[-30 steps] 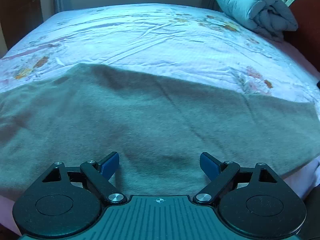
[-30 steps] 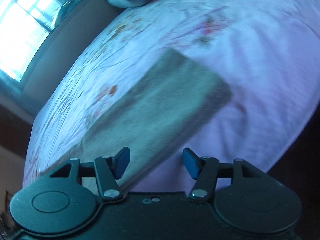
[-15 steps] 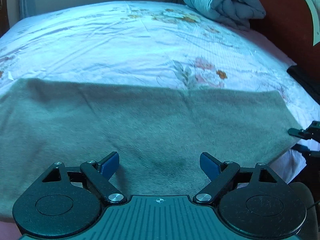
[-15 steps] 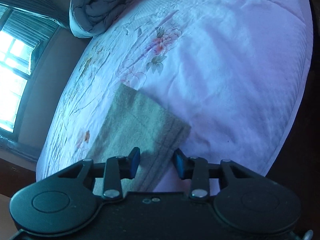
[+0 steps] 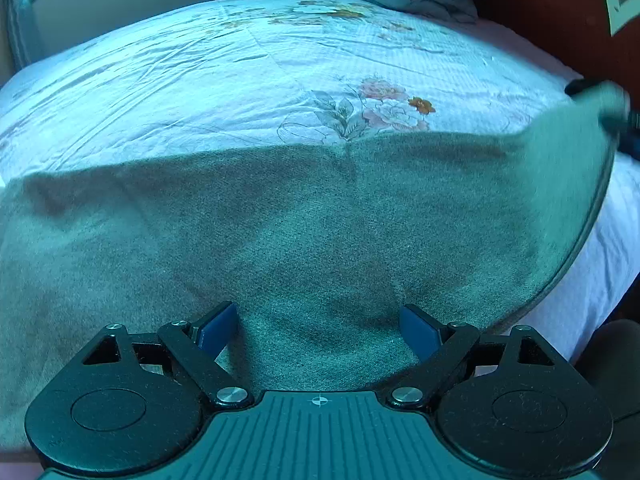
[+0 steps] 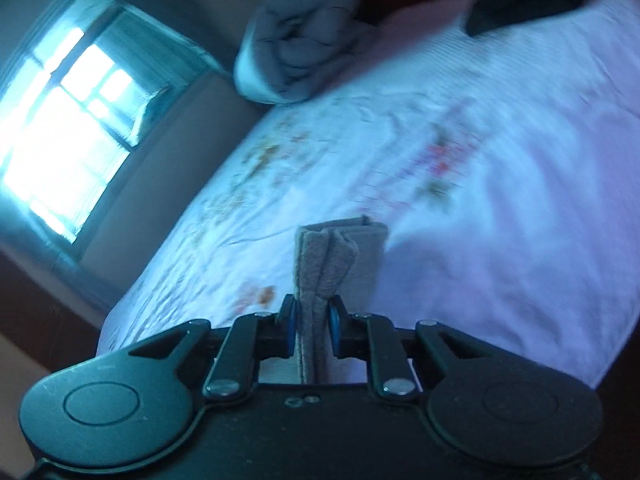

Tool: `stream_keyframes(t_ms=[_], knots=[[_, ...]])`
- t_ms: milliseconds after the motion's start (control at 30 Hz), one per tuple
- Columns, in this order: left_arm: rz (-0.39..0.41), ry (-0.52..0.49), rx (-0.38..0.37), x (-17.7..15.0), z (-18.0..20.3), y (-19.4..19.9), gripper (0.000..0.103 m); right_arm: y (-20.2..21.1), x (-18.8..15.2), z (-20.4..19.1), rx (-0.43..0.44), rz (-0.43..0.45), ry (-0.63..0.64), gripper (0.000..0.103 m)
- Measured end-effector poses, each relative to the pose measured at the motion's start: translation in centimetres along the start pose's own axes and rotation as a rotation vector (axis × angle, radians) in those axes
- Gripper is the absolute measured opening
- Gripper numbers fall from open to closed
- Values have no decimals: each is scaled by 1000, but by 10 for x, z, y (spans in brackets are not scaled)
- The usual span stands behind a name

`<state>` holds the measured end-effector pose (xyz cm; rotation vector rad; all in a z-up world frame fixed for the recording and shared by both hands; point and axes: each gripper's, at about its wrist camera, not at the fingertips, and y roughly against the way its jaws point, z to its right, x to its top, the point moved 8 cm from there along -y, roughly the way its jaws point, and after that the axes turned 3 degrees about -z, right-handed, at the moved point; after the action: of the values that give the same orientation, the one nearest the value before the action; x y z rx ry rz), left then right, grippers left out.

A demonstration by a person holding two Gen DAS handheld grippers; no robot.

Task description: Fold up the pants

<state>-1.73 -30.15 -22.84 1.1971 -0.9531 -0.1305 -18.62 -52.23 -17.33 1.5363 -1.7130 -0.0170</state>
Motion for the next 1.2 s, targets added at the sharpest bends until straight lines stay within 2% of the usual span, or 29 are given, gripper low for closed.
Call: stream_keyframes(t_ms=[67,167,333,533,733,900,967,1100,1167,1200], knots=[[8,11,-13,2,-2,5,87,-1,-1,-25,46,-8,59,7],[51,99,-6,8,-26,22,87,-3,-10,-68,109,-27,174,7],[107,268,23,18,-101,52,87,-17,-47,-144,239,-106,336,7],[152,421,170,-3,-209,84,87,-46,-121,-219,364,-251,445,7],[140,512,249,-46,-269,95,87,-72,-200,-264,435,-392,517,7],[122,586,260,-69,-292,93,87,-91,-256,-276,404,-483,574,8],[116,598,252,-73,-293,91,87,-98,-272,-271,372,-529,597,12],[115,597,230,-70,-287,88,87,-97,-297,-260,333,-643,617,31],[116,599,219,-70,-284,89,87,-91,-294,-264,361,-664,594,56],[115,609,216,-71,-285,89,87,-84,-290,-268,377,-664,582,76]])
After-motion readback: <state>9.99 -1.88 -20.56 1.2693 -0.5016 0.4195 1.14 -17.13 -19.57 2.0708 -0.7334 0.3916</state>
